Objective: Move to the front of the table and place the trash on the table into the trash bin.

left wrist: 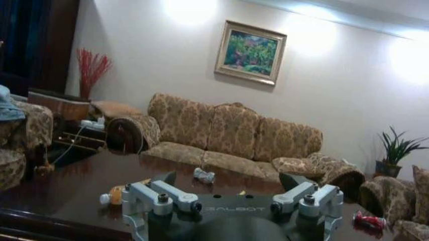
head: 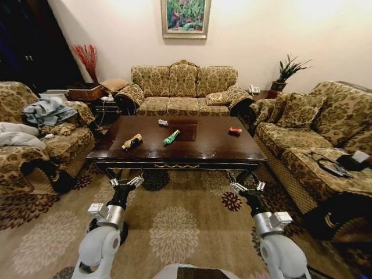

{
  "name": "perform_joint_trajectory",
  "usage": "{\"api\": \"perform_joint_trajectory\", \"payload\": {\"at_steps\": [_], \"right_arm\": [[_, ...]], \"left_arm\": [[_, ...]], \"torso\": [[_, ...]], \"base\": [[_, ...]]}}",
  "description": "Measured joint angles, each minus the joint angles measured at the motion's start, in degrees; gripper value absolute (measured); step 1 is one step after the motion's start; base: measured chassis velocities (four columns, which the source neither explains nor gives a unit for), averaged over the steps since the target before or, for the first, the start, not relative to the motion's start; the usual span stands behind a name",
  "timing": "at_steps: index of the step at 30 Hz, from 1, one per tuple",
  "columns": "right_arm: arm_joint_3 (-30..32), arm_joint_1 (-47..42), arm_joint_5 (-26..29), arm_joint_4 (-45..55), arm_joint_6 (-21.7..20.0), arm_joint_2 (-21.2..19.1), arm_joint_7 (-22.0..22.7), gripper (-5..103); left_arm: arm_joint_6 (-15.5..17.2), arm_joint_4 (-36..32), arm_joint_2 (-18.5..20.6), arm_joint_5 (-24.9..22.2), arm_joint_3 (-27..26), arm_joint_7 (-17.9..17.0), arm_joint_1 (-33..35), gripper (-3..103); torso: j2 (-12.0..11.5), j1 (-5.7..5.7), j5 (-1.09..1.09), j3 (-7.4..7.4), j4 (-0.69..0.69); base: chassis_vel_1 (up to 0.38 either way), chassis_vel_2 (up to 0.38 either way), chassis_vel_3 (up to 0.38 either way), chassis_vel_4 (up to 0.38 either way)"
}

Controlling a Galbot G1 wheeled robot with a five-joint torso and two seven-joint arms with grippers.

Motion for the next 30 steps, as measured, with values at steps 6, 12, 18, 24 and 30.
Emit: {"api": "perform_joint_trajectory", "payload": {"at_steps": [6,12,18,24,30], "right_arm": [[-0.4,-0.3,-0.4,-0.3,0.6,0.5,0.2,100],[-0.9,-0.9,-1.0,-0.5,1.4,1.2,-0.1,100],[-0.8,-1.0,-1.0,-0.5,1.8,1.1,-0.8,100],[-0.9,-1.2,-1.1,-0.9,2.3,1.2,-0.9,100],[-0.9,-1.2,-1.1,-1.3,2.8,1.1,-0.9,100]], "left_arm": [[-0.3,0.6,-0.3,-0.1,0.1,-0.2,-0.4,100],[-0.3,1.0,-0.8,-0.5,0.5,-0.6,-0.4,100],[-0.3,1.0,-0.9,-0.3,0.6,-0.6,-0.4,99],[-0.4,1.7,-0.7,-0.1,0.4,-0.5,-0.4,99],[-0.6,2.4,-0.6,-0.1,0.1,-0.4,-0.4,99]], "torso": [[0.0,0.00,0.00,0.00,0.00],[0.0,0.00,0.00,0.00,0.00],[0.0,0.00,0.00,0.00,0.00],[0.0,0.00,0.00,0.00,0.00],[0.0,0.00,0.00,0.00,0.00]], "base": [[0.000,0.000,0.000,0.000],[0.000,0.000,0.000,0.000],[0.000,0.000,0.000,0.000],[0.026,0.027,-0.033,-0.037],[0.087,0.099,-0.099,-0.101]]}}
